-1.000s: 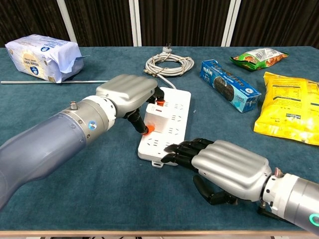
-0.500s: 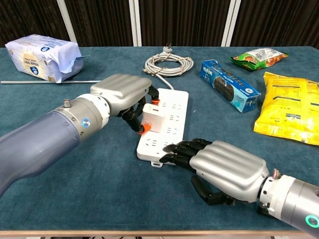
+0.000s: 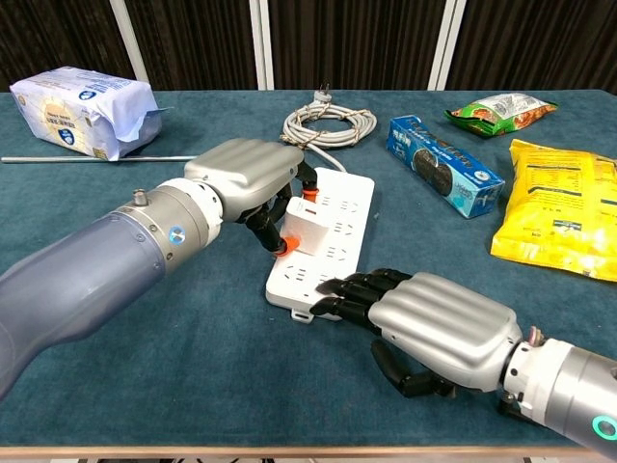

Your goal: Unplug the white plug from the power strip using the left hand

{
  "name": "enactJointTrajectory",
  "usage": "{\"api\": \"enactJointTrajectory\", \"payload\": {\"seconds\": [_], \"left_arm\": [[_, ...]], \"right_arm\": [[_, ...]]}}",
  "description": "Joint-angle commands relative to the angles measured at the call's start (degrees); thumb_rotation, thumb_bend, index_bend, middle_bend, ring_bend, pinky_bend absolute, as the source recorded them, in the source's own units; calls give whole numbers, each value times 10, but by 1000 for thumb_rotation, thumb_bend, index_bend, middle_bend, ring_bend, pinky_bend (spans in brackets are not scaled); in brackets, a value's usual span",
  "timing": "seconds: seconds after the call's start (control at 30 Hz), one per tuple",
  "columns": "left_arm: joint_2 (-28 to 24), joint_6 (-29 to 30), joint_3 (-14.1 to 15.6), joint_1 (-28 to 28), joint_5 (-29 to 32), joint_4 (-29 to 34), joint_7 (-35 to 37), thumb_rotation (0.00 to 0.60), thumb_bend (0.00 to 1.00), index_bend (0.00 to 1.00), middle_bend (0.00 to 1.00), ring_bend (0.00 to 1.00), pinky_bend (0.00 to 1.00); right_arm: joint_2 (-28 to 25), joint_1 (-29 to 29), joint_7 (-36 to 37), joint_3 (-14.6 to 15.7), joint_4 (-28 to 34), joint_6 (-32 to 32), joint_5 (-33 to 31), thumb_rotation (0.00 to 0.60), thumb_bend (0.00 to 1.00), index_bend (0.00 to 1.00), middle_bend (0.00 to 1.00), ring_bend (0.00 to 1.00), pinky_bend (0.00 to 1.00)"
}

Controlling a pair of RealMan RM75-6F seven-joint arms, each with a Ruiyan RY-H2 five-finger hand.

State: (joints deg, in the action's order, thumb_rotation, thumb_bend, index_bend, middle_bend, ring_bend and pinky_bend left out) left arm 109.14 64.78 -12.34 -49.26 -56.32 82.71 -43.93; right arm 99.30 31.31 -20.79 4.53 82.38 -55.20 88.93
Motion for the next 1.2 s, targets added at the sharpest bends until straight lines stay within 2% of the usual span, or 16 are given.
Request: {"api": "enactJointTrajectory", "payload": {"seconds": [0.03,0.33,0.8,1.2], "left_arm": [[-6,-1,3,4,6,-2,-3,600,371,729,764,308,227],[-18,1,1,11,5,2,6,600,371,728,764,308,227],[-7,4,-7,-2,-8,18,3,600,371,728,764,308,229],[-28,15,-33,-5,-11,51,13,600,371,728,764,308,229]], "right_arm": [[0,0,0,0,0,0,0,600,889,125,120,121,128],[3,0,1,0,-1,0,0,600,889,125,120,121,128],[-5,-2,3,0,3,-4,-1,600,889,125,120,121,128],[-1,-2,1,-1,1,-2,-2,600,888,125,120,121,128]]}}
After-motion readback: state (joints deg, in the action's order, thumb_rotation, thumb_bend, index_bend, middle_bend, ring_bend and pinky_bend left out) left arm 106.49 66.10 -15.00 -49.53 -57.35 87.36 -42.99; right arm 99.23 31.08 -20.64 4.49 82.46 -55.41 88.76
